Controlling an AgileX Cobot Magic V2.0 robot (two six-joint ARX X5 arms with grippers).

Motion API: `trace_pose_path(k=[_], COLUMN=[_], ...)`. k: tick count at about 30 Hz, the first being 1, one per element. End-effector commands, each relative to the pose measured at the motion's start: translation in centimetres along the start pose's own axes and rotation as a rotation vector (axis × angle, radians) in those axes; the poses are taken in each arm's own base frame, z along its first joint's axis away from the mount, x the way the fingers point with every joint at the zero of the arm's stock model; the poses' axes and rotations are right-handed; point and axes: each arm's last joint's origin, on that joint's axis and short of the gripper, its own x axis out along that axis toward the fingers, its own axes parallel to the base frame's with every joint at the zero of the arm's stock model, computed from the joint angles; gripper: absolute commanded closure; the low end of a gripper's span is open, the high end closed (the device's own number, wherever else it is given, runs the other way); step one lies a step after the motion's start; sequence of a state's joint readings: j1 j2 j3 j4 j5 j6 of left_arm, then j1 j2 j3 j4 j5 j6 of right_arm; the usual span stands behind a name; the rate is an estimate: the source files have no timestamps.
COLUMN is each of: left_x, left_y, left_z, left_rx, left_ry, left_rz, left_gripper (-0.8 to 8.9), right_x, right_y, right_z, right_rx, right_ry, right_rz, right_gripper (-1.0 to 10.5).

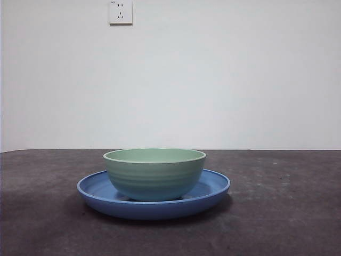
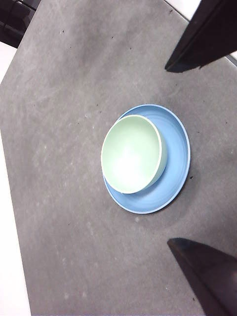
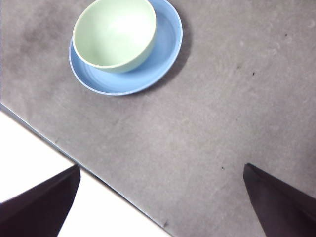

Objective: Place the green bowl on the blue plate

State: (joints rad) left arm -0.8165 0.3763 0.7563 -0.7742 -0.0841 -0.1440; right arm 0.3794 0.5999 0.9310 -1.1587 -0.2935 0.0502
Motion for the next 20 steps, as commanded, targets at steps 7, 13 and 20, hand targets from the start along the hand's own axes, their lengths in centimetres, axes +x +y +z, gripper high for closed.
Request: trace_pose_path(k=[7,13,20], left_x=[-0.23,-0.23,-0.23], left_y=[-0.08,-0.09,-0.09], left_z=[0.35,0.36,0.36], left_rx=[-0.002,-0.028,-0.028], left_ry=[-0.02,-0.021,-0.021], left_rz=[-0.007,-0.009,-0.009], left_gripper=[7.61,7.54,7.54], right_x=[-0.39,-0.4,-0.4], right_y=[0.18,0.18,0.18], right_z=[0.04,0.11,0.12], right_rx=[0.004,0.004,0.003], right_ry=[-0.033,-0.041,-0.041], right_rz=[0.011,0.011,0.01], right_gripper=[9.3,9.3,9.3])
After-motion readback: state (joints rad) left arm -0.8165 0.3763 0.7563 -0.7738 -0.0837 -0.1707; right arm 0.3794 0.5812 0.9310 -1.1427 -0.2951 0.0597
